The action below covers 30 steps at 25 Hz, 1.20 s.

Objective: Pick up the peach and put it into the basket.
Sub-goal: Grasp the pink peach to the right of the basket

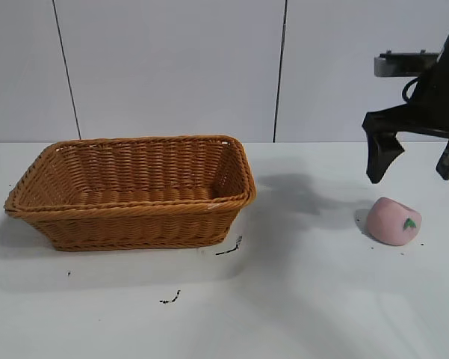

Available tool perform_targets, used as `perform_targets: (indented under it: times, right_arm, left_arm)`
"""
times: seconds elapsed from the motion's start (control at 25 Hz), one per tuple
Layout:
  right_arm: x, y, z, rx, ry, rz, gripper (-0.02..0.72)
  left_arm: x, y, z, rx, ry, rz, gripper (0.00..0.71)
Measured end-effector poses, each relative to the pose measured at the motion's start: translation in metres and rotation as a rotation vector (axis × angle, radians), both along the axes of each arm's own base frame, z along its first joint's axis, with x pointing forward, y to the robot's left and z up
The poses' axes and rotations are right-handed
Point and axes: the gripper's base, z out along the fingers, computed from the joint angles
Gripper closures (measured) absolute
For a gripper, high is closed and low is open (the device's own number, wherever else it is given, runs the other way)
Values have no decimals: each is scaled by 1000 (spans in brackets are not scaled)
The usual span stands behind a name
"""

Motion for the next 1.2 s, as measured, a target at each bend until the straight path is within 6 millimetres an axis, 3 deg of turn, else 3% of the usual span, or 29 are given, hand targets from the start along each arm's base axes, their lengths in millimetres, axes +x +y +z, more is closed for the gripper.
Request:
perform_targets:
  times: [0.4, 0.64, 0.72, 0.8, 0.88, 1.0, 1.04, 1.2]
  right_arm:
    - [11, 1, -45, -1, 26, -3, 31]
    - [11, 1, -48, -1, 30, -3, 38]
    - [11, 1, -48, -1, 31, -3, 97]
    - [11, 1, -48, -1, 32, -4, 208]
    - [10, 1, -48, -2, 47, -4, 344]
    - [9, 0, -48, -3, 61, -2, 644]
    - [10, 1, -47, -4, 58, 2, 694]
    - [10, 1, -44, -9, 65, 22, 720]
  left_arm:
    - [0, 0, 0, 0, 0, 0, 17]
    - [0, 0, 0, 0, 0, 0, 17]
    - [0, 0, 0, 0, 0, 0, 17]
    - [0, 0, 0, 0, 0, 0, 17]
    - [0, 0, 0, 0, 0, 0, 17]
    - [0, 0, 0, 0, 0, 0, 17]
    - [0, 0, 0, 0, 0, 0, 17]
    - [0, 0, 0, 0, 0, 0, 17]
